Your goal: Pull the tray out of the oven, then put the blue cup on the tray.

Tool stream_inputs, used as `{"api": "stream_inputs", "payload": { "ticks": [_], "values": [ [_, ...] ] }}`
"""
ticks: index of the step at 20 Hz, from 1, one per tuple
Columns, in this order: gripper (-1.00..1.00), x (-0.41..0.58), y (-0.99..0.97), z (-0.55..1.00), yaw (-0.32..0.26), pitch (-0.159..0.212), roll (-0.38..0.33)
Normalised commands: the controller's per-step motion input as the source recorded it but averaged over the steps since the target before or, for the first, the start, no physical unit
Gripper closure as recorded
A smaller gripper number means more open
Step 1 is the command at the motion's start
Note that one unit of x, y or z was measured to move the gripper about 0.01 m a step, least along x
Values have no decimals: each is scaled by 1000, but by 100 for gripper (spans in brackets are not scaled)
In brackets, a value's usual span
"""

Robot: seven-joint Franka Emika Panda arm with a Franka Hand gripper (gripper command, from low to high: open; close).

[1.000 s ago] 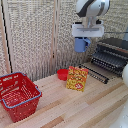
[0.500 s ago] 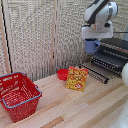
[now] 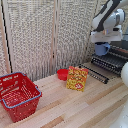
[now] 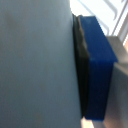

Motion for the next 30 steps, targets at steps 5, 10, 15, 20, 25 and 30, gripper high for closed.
{"api": "stream_inputs", "payload": {
  "ticks": [5, 10, 15, 20, 25, 30],
  "values": [
    [100, 5, -46, -48, -51, 12, -31],
    [100, 63, -282, 6, -71, 0, -23],
    [100, 193, -696, 0, -109, 0, -6],
    [-100, 27, 10, -2, -18, 0, -1],
    [-100, 0, 23, 203, -46, 7, -3],
    [-100, -12, -5, 522, -73, 71, -17]
  ]
}}
